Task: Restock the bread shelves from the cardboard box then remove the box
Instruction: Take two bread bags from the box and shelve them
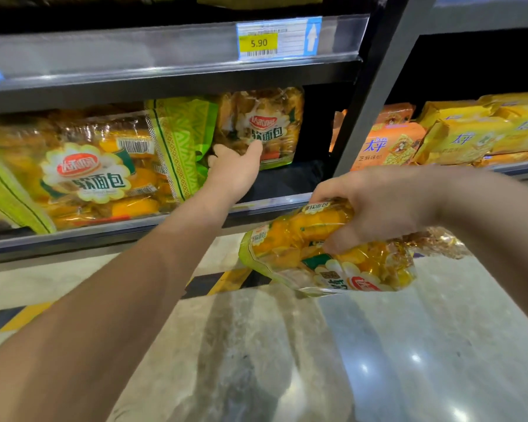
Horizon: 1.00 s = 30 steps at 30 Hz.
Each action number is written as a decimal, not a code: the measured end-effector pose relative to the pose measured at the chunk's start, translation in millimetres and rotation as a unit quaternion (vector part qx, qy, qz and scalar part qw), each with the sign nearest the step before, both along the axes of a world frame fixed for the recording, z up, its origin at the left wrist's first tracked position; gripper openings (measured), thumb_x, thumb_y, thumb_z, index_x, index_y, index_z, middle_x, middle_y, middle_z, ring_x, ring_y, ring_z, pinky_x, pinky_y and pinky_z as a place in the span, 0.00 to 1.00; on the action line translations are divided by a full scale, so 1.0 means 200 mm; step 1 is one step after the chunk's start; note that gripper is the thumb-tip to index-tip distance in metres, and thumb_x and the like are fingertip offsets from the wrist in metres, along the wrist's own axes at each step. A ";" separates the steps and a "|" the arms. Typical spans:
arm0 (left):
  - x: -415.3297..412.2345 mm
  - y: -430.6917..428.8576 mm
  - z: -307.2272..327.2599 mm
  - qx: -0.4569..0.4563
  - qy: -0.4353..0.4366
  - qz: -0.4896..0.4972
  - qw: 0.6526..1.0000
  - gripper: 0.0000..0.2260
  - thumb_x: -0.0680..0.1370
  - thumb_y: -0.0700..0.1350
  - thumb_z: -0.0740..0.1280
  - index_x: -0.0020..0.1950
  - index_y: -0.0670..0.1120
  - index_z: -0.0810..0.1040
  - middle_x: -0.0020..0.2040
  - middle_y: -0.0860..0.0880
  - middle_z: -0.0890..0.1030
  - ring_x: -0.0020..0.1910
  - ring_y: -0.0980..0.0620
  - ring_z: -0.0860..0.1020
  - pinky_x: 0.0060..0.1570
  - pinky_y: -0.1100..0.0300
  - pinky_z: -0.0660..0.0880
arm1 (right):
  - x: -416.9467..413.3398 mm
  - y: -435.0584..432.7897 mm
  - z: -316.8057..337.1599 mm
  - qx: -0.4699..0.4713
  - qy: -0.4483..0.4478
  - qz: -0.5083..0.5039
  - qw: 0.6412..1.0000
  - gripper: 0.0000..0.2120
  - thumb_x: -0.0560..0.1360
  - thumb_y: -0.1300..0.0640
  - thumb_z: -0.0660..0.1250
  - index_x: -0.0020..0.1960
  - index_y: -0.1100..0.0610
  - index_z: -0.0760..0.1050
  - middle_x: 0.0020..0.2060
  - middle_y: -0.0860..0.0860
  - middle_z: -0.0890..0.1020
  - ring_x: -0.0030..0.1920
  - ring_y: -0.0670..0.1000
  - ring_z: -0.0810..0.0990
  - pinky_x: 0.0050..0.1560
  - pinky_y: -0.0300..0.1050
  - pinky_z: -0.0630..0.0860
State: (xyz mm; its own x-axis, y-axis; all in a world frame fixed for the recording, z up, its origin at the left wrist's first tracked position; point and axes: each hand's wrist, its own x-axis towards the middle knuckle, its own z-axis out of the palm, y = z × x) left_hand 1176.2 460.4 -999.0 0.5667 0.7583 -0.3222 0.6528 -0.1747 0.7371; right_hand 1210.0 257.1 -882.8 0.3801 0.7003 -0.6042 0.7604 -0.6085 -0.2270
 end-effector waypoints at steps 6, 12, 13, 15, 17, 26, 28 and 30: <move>-0.40 -0.04 0.21 -0.098 -0.041 -0.407 0.907 0.38 0.75 0.70 0.64 0.82 0.58 0.58 0.79 0.56 0.66 0.75 0.58 0.68 0.75 0.55 0.66 | -0.02 0.02 0.09 0.038 -0.008 -0.004 0.999 0.24 0.70 0.38 0.76 0.63 0.36 0.71 0.53 0.39 0.79 0.51 0.42 0.78 0.54 0.44 0.79; -0.46 -0.14 0.23 0.049 -0.024 -0.445 0.894 0.50 0.62 0.65 0.82 0.78 0.58 0.61 0.71 0.58 0.73 0.68 0.57 0.74 0.67 0.51 0.75 | -0.06 0.05 0.20 0.073 -0.049 0.024 0.996 0.28 0.70 0.38 0.76 0.67 0.40 0.72 0.55 0.42 0.78 0.54 0.47 0.78 0.53 0.43 0.76; -0.46 -0.15 0.23 0.071 -0.030 -0.436 0.897 0.48 0.62 0.65 0.82 0.76 0.57 0.63 0.70 0.57 0.74 0.67 0.56 0.75 0.66 0.51 0.76 | -0.07 0.05 0.21 0.073 -0.067 0.028 0.995 0.29 0.70 0.38 0.76 0.68 0.41 0.72 0.56 0.43 0.78 0.54 0.47 0.77 0.52 0.43 0.75; -0.47 -0.16 0.25 0.094 -0.049 -0.416 0.903 0.43 0.63 0.64 0.82 0.73 0.55 0.68 0.65 0.58 0.77 0.62 0.57 0.77 0.61 0.55 0.78 | -0.08 0.05 0.22 0.083 -0.100 0.028 0.991 0.31 0.69 0.37 0.76 0.69 0.41 0.70 0.55 0.44 0.77 0.53 0.48 0.76 0.50 0.43 0.73; -0.48 -0.14 0.26 0.098 -0.073 -0.385 0.915 0.38 0.64 0.61 0.82 0.70 0.54 0.71 0.59 0.59 0.79 0.56 0.59 0.79 0.53 0.62 0.78 | -0.09 0.04 0.22 0.108 -0.117 0.016 0.987 0.33 0.68 0.35 0.76 0.69 0.41 0.70 0.56 0.44 0.77 0.53 0.48 0.77 0.51 0.44 0.75; -0.52 -0.03 0.21 -0.067 -0.163 -0.268 0.947 0.27 0.68 0.55 0.81 0.63 0.60 0.75 0.57 0.59 0.84 0.54 0.59 0.84 0.57 0.54 0.82 | 0.01 -0.13 0.28 0.316 -0.151 -0.108 0.930 0.51 0.62 0.24 0.68 0.79 0.45 0.63 0.70 0.44 0.75 0.65 0.49 0.76 0.63 0.46 0.73; -0.54 -0.01 0.20 -0.088 -0.169 -0.252 0.949 0.27 0.66 0.56 0.81 0.60 0.65 0.74 0.56 0.62 0.85 0.54 0.60 0.84 0.59 0.52 0.81 | 0.06 -0.18 0.23 0.375 -0.117 -0.165 0.905 0.54 0.60 0.25 0.70 0.80 0.47 0.61 0.72 0.45 0.73 0.67 0.46 0.74 0.62 0.40 0.71; -0.56 0.01 0.19 -0.126 -0.185 -0.233 0.946 0.29 0.63 0.57 0.81 0.60 0.65 0.74 0.56 0.63 0.85 0.55 0.59 0.84 0.60 0.51 0.81 | 0.10 -0.23 0.14 0.430 -0.053 -0.230 0.872 0.59 0.58 0.25 0.73 0.81 0.48 0.58 0.72 0.45 0.72 0.68 0.44 0.73 0.66 0.40 0.71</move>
